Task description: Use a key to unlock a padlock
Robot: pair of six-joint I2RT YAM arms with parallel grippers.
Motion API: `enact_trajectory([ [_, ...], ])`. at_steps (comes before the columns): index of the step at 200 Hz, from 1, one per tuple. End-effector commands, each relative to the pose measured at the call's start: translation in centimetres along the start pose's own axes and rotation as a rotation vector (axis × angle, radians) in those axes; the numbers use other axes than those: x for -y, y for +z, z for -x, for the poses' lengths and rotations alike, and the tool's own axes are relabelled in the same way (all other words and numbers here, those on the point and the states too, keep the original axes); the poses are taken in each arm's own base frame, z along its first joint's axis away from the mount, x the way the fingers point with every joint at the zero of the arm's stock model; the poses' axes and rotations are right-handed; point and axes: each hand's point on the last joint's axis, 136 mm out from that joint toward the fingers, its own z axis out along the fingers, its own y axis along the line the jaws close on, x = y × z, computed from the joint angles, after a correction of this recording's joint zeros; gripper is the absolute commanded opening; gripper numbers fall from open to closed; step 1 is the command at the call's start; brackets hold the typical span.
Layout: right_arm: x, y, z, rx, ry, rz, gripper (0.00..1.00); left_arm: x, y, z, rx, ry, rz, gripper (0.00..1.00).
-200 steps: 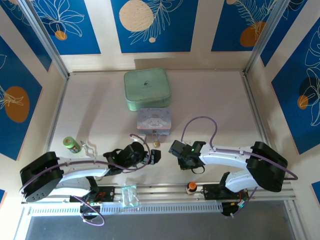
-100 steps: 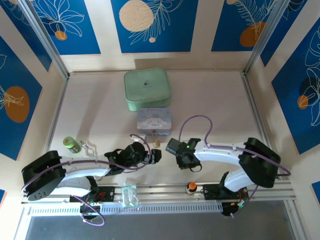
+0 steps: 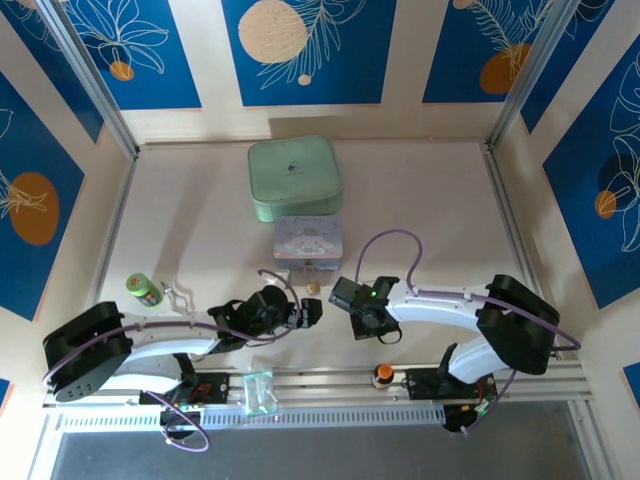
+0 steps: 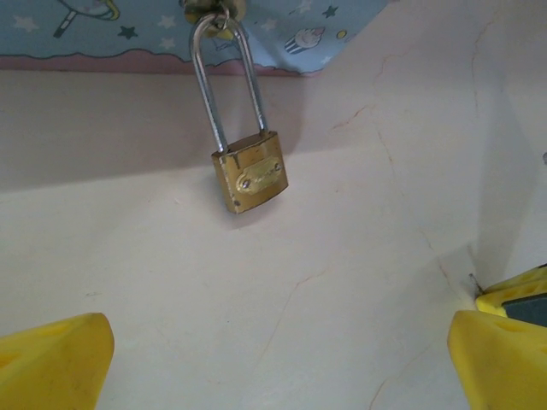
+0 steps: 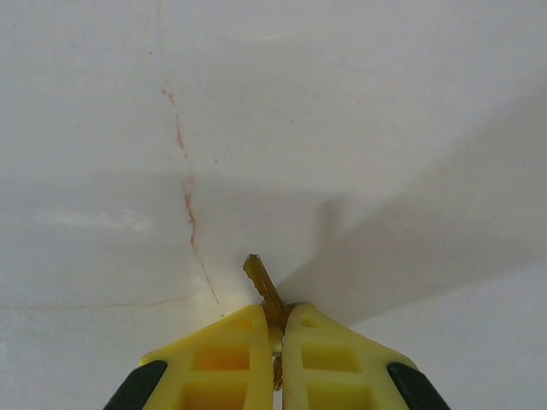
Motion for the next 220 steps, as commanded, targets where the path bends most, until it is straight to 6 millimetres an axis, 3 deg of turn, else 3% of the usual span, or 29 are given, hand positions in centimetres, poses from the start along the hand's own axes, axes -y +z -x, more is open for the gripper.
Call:
enact_trajectory([
  [1, -1.9, 0.8, -1.1, -0.053, -0.005, 0.141, 0.00, 1.7, 0.3, 0.6, 0.025, -0.049, -0.074, 0.95],
  [34, -2.3, -0.8, 0.0, 0.016, 0.006, 0.248, 0.00, 3.7, 1.2, 1.1, 0.040, -0.173, -0.163, 0.81],
  [61, -2.4, -2.1, 0.5, 0.071, 0.010, 0.322, 0.00, 4.6, 1.9, 0.6, -0.006, -0.382, -0.183, 0.79],
  [80, -2.4, -3.0, 0.9, 0.112, 0.000, 0.356, 0.00, 6.0, 2.1, 0.9, -0.007, -0.452, -0.218, 0.79],
  [110, -2.8, -4.3, 1.2, 0.163, -0.036, 0.410, 0.00, 6.3, 3.6, 0.1, -0.045, -0.532, -0.200, 0.76],
  [143, -4.3, -6.1, 1.4, 0.256, -0.124, 0.501, 0.00, 8.2, 4.9, -0.7, -0.082, -0.590, -0.270, 0.70],
  [166, -4.9, -7.0, 1.5, 0.314, -0.167, 0.539, 0.00, 8.5, 5.2, -0.6, -0.059, -0.621, -0.305, 0.60],
  [220, -5.7, -6.8, 1.3, 0.325, -0.198, 0.576, 0.00, 9.7, 5.1, -0.3, -0.049, -0.612, -0.361, 0.50],
])
